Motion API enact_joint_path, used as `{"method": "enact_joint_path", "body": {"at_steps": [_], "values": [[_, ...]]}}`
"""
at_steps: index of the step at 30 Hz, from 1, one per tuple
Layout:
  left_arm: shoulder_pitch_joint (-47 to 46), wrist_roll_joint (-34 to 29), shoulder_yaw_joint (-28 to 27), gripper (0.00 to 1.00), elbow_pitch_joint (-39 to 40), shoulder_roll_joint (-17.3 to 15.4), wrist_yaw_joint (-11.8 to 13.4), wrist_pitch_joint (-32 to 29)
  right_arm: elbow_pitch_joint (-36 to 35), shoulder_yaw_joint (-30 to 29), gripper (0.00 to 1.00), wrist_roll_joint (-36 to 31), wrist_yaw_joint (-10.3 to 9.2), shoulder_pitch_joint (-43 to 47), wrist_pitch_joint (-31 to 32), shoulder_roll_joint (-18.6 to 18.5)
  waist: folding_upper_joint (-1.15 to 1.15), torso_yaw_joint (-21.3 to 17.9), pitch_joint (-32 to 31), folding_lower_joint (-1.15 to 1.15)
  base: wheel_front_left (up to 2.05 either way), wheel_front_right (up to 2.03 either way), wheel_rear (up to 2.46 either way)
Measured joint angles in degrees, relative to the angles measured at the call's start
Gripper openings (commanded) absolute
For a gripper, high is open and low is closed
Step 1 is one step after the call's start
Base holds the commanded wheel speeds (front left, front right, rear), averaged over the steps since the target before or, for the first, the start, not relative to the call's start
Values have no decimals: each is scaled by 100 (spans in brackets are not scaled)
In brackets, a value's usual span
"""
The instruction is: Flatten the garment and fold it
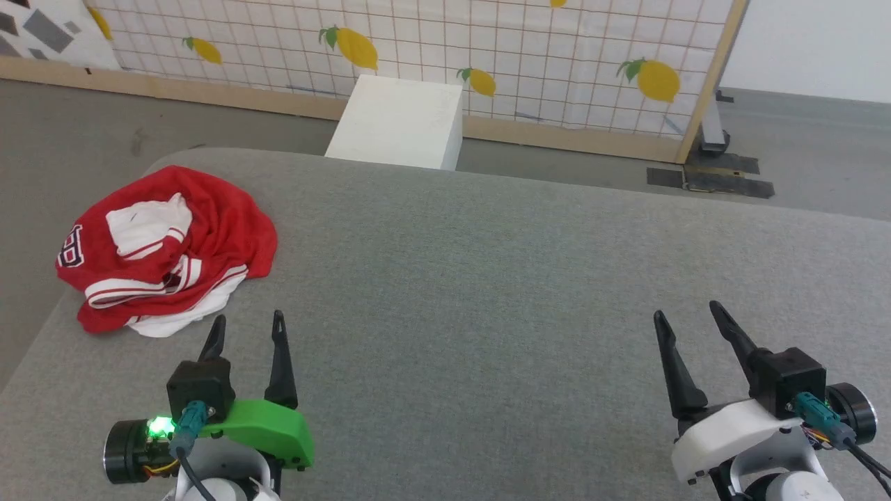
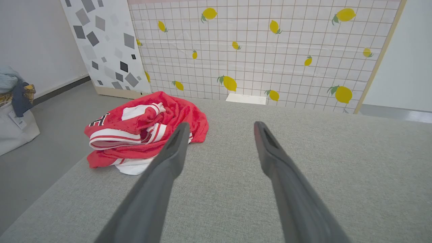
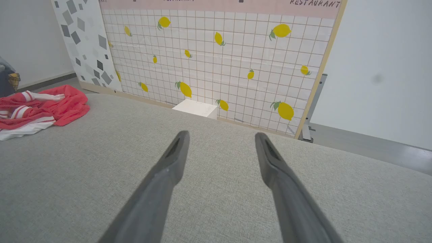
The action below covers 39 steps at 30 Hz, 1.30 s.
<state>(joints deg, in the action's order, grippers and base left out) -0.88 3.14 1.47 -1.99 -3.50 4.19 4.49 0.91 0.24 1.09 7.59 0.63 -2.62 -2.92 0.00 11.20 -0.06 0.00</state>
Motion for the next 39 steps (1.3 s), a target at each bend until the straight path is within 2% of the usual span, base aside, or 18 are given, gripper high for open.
{"method": "enact_joint_path", "body": {"at_steps": [39], "values": [[91,313,-88,100,-58,-8,452,470,63,118,100,152,0,0,-331,0,0,1094,20,0,0,0,0]]}}
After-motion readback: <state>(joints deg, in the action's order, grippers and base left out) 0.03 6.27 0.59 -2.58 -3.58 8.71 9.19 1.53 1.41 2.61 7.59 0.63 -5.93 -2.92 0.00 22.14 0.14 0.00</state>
